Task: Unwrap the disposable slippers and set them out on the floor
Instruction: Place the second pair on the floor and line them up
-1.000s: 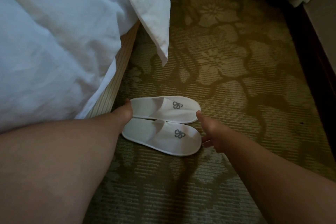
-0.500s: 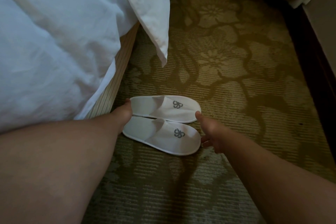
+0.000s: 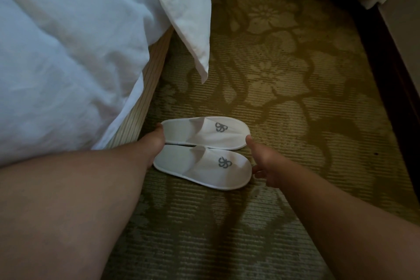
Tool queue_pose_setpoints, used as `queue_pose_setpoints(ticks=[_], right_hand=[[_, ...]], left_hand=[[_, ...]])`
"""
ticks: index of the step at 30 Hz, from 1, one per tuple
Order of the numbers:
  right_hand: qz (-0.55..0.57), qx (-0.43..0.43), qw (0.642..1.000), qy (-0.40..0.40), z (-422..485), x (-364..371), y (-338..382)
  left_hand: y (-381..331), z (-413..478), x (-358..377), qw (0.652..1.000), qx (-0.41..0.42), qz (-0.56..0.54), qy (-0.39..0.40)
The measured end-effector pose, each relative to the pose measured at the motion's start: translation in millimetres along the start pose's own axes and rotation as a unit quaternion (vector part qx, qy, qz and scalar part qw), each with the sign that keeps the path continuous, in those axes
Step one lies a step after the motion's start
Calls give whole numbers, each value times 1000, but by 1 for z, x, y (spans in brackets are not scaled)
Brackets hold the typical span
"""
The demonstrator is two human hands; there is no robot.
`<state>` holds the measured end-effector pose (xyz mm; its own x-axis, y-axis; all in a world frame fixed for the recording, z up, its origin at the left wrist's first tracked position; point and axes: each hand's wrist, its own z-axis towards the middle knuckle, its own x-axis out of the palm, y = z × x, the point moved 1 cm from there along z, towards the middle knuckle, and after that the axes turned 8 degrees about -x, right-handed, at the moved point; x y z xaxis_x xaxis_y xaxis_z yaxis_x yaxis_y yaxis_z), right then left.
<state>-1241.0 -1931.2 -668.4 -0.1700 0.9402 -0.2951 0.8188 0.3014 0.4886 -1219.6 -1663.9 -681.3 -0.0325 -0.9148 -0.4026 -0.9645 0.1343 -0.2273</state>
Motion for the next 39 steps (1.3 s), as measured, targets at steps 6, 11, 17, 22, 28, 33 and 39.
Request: queue_pose_setpoints(ticks=[6, 11, 17, 22, 28, 33, 39], right_hand=[[31, 70, 997, 6, 5, -4, -4], [59, 75, 995, 1, 8, -4, -1], [70, 65, 995, 4, 12, 1, 2], [72, 55, 996, 13, 12, 1, 1], [43, 79, 996, 26, 17, -1, 3], [12, 93, 995, 38, 24, -8, 18], [35, 41, 999, 5, 40, -24, 56]], left_hand=[[-1, -3, 0, 1000, 0, -14, 6], [-3, -3, -1, 998, 9, -57, 8], [-4, -6, -3, 998, 1, -58, 0], [-5, -3, -3, 996, -17, -83, -8], [-10, -11, -4, 999, -10, -31, -4], [-36, -15, 2, 999, 23, -18, -18], [-46, 1, 2, 995, 72, -44, -45]])
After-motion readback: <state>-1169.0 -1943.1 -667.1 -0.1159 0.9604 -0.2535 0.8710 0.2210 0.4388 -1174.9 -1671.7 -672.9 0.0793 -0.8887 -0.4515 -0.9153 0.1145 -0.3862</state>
